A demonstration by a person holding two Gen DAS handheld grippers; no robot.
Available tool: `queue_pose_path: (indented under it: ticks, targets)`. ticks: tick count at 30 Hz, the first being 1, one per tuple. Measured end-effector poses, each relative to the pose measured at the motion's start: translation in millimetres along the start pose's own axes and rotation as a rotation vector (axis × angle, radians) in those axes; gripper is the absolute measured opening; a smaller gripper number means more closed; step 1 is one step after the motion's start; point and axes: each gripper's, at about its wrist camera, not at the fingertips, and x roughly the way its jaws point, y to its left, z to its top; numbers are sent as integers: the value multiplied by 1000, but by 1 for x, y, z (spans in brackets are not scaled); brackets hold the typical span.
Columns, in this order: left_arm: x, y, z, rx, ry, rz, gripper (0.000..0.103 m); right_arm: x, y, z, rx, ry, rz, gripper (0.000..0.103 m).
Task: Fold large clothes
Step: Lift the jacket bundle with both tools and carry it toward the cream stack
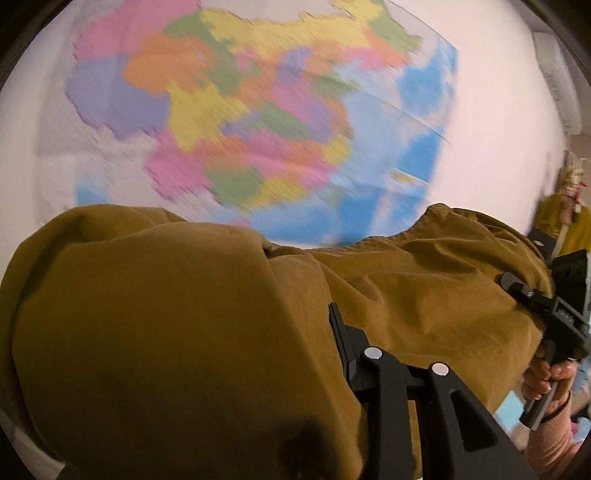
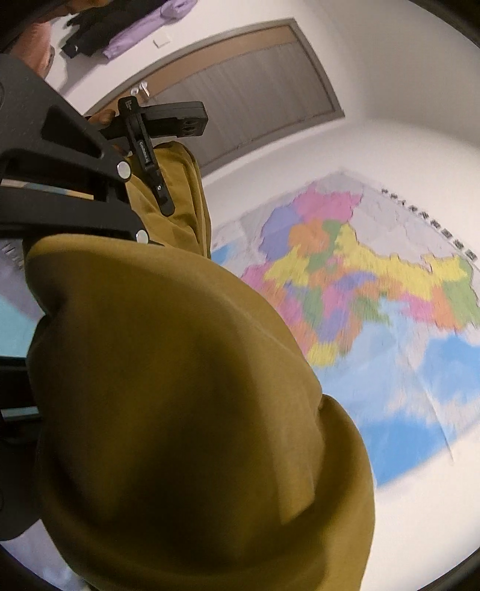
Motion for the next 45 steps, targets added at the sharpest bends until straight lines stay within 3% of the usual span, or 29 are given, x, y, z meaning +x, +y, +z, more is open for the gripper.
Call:
queue_pose_path:
  ticks: [8,12,17,20,21,23,25,27,31,33,37,39,40,41,42,45]
  targets:
    - [-5,80,53,-27,-73,240,30,120,18,24,7,9,155,20]
    - [1,127,80,-46,-88,344,30,173,33,30,-30,-7,182,20]
    - [7,187,92,-71,-177,443,30,233,52,13,-81,-22,226,20]
    - [30,229,67,-131,-161,499,34,280,41,-32,-8,110,229,21]
    - [52,253,43,-154,-84,537,34,293,34,-51,18,171,227,22]
    - [81,284,8,-209,45,571,34,321,17,-101,64,372,183,28]
    - [107,316,-36,-301,176,586,35,324,2,-134,99,470,157,36]
    - [105,328,-56,-346,165,561,40,308,-11,-142,145,454,200,45]
    - [96,336,-54,-365,156,531,45,255,-29,-131,194,419,240,71]
    - [94,338,-51,-353,170,534,46,236,-39,-124,198,395,213,72]
    - [98,339,-48,-352,177,534,49,204,-77,-108,274,307,51,80]
    - [103,332,-47,-337,182,552,51,211,-94,-102,317,300,69,76]
    - [106,333,-46,-341,185,554,51,217,-94,-99,311,313,102,55]
    - [109,332,-45,-347,187,556,51,224,-87,-96,259,337,134,17]
    - [109,332,-43,-351,186,557,51,222,-79,-92,186,346,144,5]
    - [106,335,-38,-372,179,563,43,197,-54,-70,-7,282,179,3]
